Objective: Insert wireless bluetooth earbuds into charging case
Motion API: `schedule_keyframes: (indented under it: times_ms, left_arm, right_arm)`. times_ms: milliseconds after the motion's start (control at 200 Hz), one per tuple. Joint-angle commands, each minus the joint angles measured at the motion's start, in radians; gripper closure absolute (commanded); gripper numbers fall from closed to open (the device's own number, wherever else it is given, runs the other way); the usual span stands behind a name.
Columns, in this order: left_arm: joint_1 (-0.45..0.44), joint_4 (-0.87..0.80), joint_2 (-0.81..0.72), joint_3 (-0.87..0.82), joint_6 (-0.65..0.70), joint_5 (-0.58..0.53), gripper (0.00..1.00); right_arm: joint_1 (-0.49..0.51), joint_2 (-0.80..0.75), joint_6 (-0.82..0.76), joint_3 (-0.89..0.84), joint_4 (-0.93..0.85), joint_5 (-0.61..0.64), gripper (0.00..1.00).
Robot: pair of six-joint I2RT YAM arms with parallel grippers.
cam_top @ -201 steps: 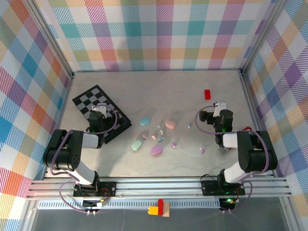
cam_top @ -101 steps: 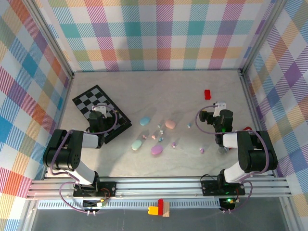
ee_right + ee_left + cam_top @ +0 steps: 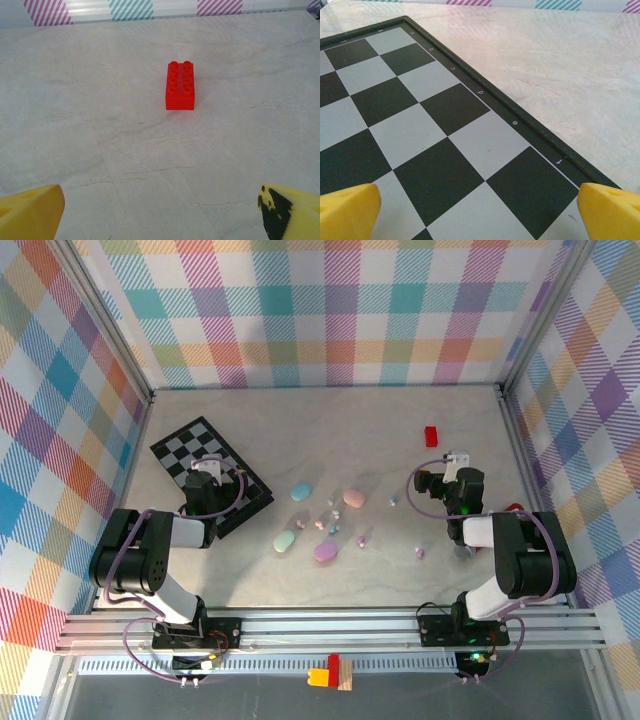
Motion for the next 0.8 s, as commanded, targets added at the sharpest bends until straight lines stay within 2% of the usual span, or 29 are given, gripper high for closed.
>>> schedule_keyframes:
  times_ms: [0,620,790]
  left_arm:
    - [0.006,0.005,0.001,0.005,-0.008,0.015,0.00]
    - [0.001,0.000,-0.034,-0.003,-0.003,0.014,0.00]
    - [-0.026,-0.102,-0.185,-0.017,0.020,-0.020,0.00]
  right_arm:
    - [-0.004,0.006,0.007,0.008,0.012,-0.015,0.01]
    - [-0.004,0.002,0.007,0.011,0.009,-0.015,0.01]
    - [-0.004,-0.098,-0.002,0.088,-0.217,-0.033,0.01]
